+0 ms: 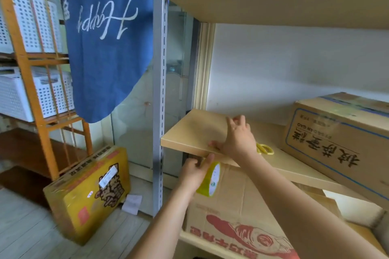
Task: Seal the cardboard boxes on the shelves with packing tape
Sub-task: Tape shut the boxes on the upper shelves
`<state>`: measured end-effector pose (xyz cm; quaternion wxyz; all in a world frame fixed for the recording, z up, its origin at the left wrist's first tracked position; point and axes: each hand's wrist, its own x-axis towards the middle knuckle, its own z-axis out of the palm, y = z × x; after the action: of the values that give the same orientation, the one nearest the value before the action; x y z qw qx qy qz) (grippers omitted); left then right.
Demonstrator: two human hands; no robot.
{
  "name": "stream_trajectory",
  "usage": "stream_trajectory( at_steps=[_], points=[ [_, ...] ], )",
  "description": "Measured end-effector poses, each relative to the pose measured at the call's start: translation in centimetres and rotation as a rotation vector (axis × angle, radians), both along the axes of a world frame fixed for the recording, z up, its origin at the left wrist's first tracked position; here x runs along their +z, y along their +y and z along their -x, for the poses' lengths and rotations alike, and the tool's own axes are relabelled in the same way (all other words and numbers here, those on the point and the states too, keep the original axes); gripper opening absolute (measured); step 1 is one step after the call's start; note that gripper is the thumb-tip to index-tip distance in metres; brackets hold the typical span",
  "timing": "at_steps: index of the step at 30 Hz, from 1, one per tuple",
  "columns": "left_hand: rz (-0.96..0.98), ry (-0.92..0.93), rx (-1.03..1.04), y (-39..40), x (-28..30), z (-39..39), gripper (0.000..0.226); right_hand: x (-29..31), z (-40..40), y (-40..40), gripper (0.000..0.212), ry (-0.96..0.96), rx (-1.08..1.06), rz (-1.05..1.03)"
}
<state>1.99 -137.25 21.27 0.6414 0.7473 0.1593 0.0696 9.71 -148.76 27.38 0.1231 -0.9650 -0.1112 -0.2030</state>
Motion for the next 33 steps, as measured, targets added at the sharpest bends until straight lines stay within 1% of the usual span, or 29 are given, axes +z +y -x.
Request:
stream_trajectory(
  at_steps=[2,3,4,5,6,7,8,9,11,12,13,15,17,18,20,21,24,27,29,33],
  points=[
    [-0.274,-0.026,0.249,-0.2,-1.0,0.6,0.081,0.3,1.9,0.6,0.063,-0.117,0.037,0.084],
    [-0.429,-0.073,0.39,-0.9,-1.3,1.0,0.083,0.5,3.3,0.6,0.052,-0.208,0.068,0.086],
    [-0.555,-0.17,0.49,-2.1,-1.2,1.8,0.077,0.7,4.7,0.1,0.043,-0.298,0.092,0.054],
    [-0.632,-0.316,0.534,-3.5,-0.6,2.8,0.067,1.0,6.1,-1.2,0.035,-0.395,0.11,0.02],
    [-0.637,-0.482,0.516,-5.4,0.3,3.5,0.055,1.5,7.5,-3.3,0.026,-0.501,0.126,0.013],
    [-0.6,-0.664,0.436,-7.8,1.0,3.6,0.042,2.2,9.1,-6.3,0.018,-0.594,0.128,0.032],
    [-0.557,-0.819,0.287,-10.4,2.1,4.0,0.029,3.0,11.0,-9.7,0.01,-0.683,0.1,0.053],
    [-0.504,-0.951,0.129,-13.1,3.1,4.5,0.023,4.0,13.3,-13.4,0.007,-0.766,0.04,0.062],
    [-0.43,-1.135,-0.117,-18.6,5.5,5.8,0.025,6.2,18.0,-20.6,0.019,-0.904,-0.129,0.071],
    [-0.42,-1.197,-0.21,-21.1,6.7,6.2,0.027,7.2,19.8,-24.2,0.025,-0.926,-0.237,0.082],
    [-0.429,-1.251,-0.275,-23.5,7.7,6.5,0.03,8.1,21.0,-27.4,0.03,-0.899,-0.347,0.108],
    [-0.493,-1.307,-0.357,-27.5,9.1,6.1,0.034,8.6,21.7,-31.9,0.038,-0.719,-0.494,0.206],
    [-0.56,-1.302,-0.413,-30.1,9.5,4.5,0.034,6.8,21.2,-33.9,0.045,-0.577,-0.519,0.279],
    [-0.607,-1.285,-0.427,-30.9,9.3,3.6,0.032,5.8,21.2,-34.2,0.047,-0.554,-0.518,0.284],
    [-0.72,-1.279,-0.427,-31.6,8.6,2.1,0.031,4.6,21.5,-34.8,0.047,-0.563,-0.492,0.244],
    [-0.744,-1.281,-0.426,-31.6,8.4,1.7,0.031,4.3,21.9,-35.0,0.045,-0.574,-0.458,0.217],
    [-0.737,-1.274,-0.444,-31.7,8.4,1.4,0.031,4.0,22.9,-35.6,0.049,-0.603,-0.406,0.2],
    [-0.659,-1.303,-0.527,-30.9,8.4,1.4,0.038,2.5,23.0,-34.4,0.044,-0.684,-0.42,0.22],
    [-0.583,-1.334,-0.545,-30.0,8.6,0.9,0.041,1.8,22.6,-33.3,0.044,-0.731,-0.417,0.172],
    [-0.483,-1.332,-0.52,-28.4,9.1,0.9,0.036,2.3,22.7,-31.2,0.035,-0.811,-0.32,0.18]
  ],
)
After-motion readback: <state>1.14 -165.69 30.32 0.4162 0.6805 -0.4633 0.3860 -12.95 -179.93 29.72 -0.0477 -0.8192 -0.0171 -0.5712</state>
